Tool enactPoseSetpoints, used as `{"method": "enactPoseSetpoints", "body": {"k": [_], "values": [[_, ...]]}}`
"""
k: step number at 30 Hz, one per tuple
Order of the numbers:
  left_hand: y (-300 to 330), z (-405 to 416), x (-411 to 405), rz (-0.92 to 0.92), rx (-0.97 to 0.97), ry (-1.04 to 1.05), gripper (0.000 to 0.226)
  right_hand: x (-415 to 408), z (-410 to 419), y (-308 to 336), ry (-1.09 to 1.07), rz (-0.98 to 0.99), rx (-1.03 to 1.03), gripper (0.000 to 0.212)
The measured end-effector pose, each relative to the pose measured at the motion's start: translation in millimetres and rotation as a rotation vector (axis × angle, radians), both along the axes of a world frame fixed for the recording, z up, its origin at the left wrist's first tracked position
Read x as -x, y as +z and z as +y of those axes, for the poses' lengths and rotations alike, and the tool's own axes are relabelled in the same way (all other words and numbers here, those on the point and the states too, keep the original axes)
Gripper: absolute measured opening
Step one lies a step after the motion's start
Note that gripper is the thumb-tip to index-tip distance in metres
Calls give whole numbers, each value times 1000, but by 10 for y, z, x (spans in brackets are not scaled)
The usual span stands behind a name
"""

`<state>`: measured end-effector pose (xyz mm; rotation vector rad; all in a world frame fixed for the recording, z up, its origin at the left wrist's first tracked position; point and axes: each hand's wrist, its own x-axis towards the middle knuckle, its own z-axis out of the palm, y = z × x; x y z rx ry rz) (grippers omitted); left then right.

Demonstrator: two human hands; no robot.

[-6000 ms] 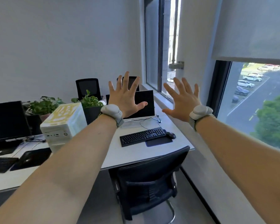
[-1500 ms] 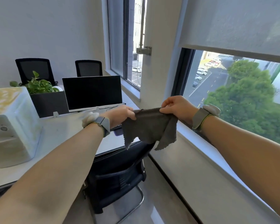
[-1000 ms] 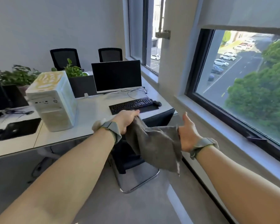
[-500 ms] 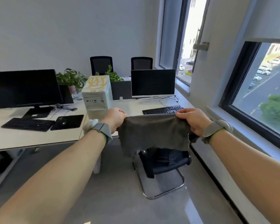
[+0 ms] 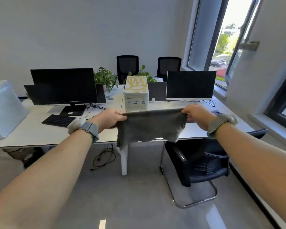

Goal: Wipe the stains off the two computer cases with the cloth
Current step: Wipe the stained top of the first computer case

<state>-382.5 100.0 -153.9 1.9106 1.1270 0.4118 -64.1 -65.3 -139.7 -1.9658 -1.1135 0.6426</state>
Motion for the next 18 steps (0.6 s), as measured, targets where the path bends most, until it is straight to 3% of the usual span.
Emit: {"method": "enactPoseSetpoints", "body": {"k": [2, 4, 8, 10, 12, 15, 17, 18], "values": [[-32, 94, 113, -254, 179, 65, 19, 215, 119, -56, -116, 215, -88, 19], [-62, 65, 110, -414, 326, 92, 17, 298, 228, -147, -155, 255, -58, 22], [-88, 109, 40, -428, 442, 98, 18, 453, 400, -91, -220, 89, 22, 9], [-26, 125, -75, -417, 420, 92, 19, 601, 484, 44, -251, 115, -21, 7], [60, 76, -268, -446, 422, 55, 23, 832, 569, 222, -85, 241, -85, 6], [136, -21, -581, -604, 563, -73, 52, 1178, 580, 459, 349, 351, -45, 13], [112, -50, -714, -689, 597, -144, 57, 1204, 592, 426, 376, 245, -80, 17], [98, -63, -790, -697, 588, -162, 43, 1140, 596, 387, 294, 247, -129, 18]]}}
